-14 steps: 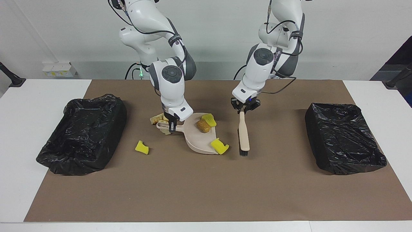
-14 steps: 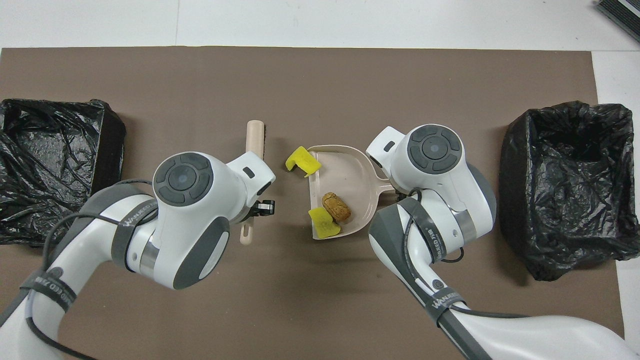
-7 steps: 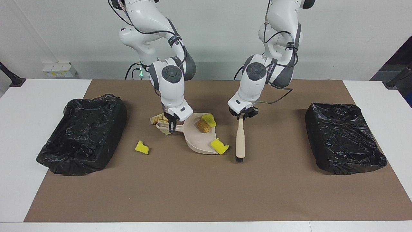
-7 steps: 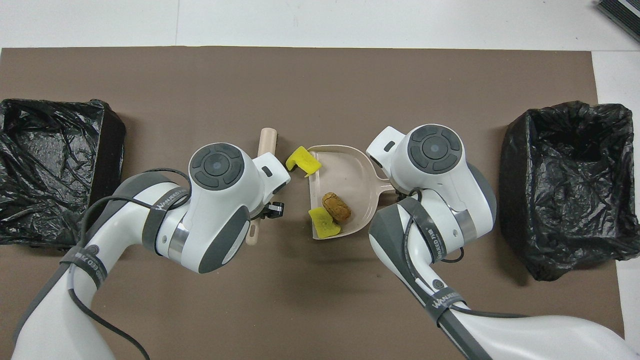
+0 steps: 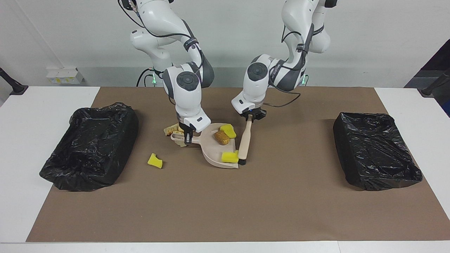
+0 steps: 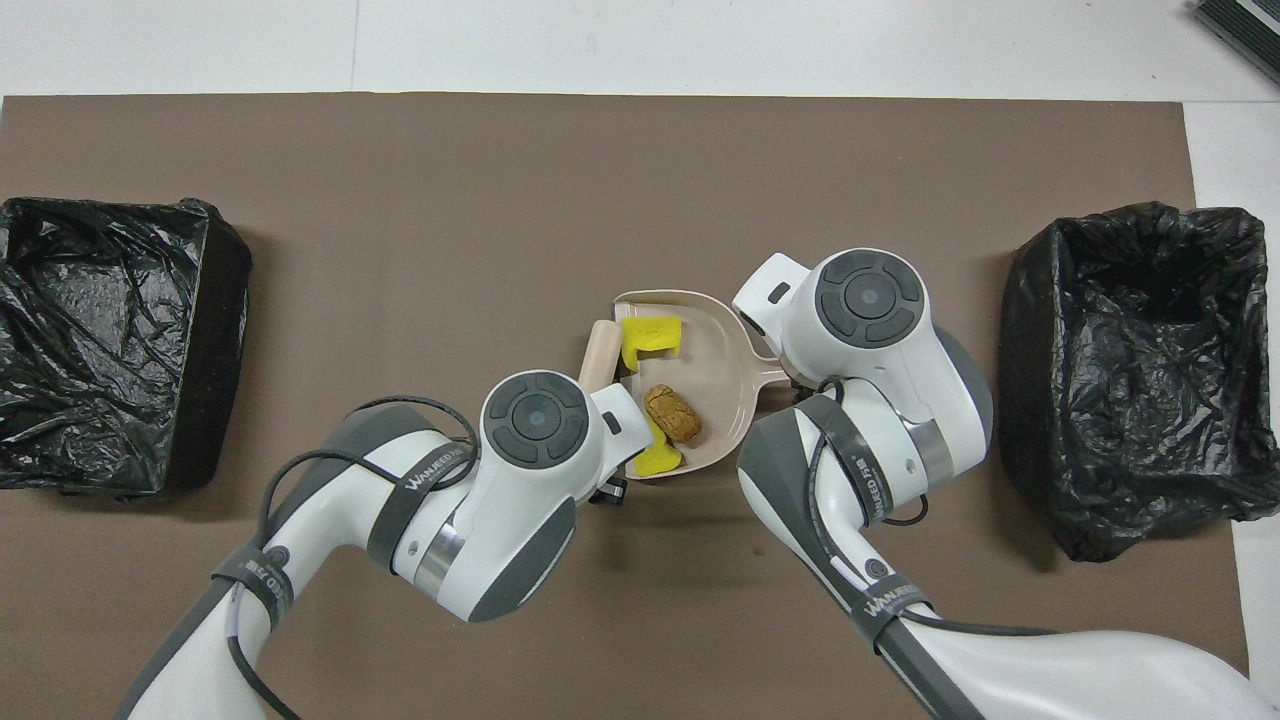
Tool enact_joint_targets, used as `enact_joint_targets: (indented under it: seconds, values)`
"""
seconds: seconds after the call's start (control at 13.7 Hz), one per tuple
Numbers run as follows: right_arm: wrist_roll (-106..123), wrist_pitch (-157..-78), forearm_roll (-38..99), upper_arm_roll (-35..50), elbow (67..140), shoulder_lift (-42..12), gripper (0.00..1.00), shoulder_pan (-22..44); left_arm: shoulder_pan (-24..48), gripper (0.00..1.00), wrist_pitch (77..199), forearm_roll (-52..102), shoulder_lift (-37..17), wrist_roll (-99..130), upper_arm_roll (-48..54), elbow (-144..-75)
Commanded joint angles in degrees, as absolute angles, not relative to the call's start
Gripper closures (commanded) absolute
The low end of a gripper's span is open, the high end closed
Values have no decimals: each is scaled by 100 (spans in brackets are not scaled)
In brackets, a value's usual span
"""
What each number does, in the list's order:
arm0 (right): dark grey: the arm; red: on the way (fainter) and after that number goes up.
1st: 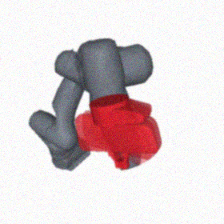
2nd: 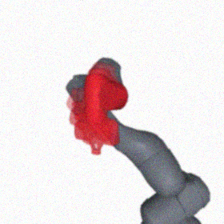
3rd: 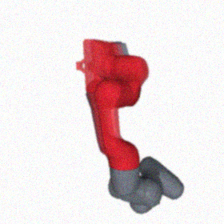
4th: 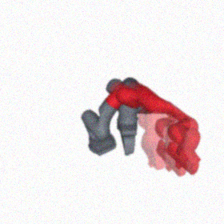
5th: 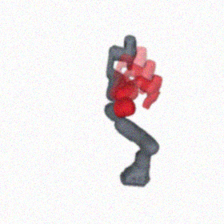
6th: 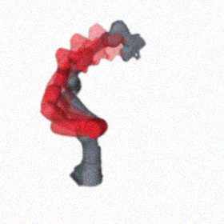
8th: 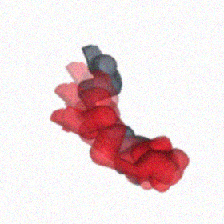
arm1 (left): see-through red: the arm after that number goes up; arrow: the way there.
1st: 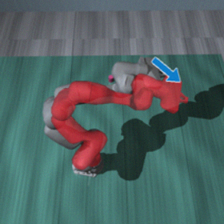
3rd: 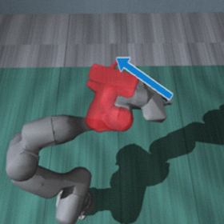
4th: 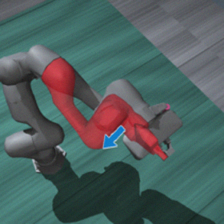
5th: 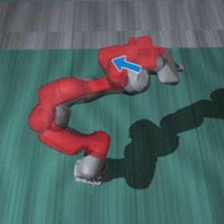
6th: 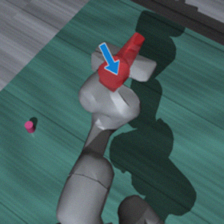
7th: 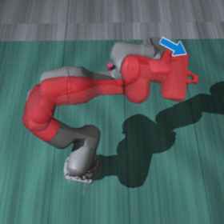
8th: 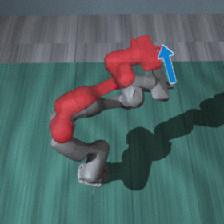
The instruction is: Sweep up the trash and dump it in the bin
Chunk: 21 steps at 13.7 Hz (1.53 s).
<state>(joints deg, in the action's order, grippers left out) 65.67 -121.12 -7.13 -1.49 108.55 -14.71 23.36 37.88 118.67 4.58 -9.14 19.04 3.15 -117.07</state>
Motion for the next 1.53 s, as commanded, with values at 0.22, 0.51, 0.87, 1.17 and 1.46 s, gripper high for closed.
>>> enact_joint_targets:
  seconds: [0.22, 0.51, 0.87, 1.17, 1.46]
  values:
    - [6715, -12190, -817, -123, 11013, -1362, 100, 2259, 4104, 100, 12076, 1107, -606, 3459, 237, -11918]
    - [6741, -12147, -800, -123, 10978, -1380, 100, 2224, 4272, 100, 12173, 1239, -615, 4061, 229, -11875]
    - [6715, -12138, -791, -123, 10934, -1389, 100, 2224, 4184, 100, 11034, 748, -90, 4148, 149, -11759]
    - [6802, -12138, -765, -123, 10934, -1389, 100, 2224, 4612, 100, 10940, 721, 683, 4332, 211, -12740]
    - [6978, -12138, -694, -123, 10873, -1310, 100, 2180, 5413, 100, 12533, 721, 1090, 5553, 220, -13938]
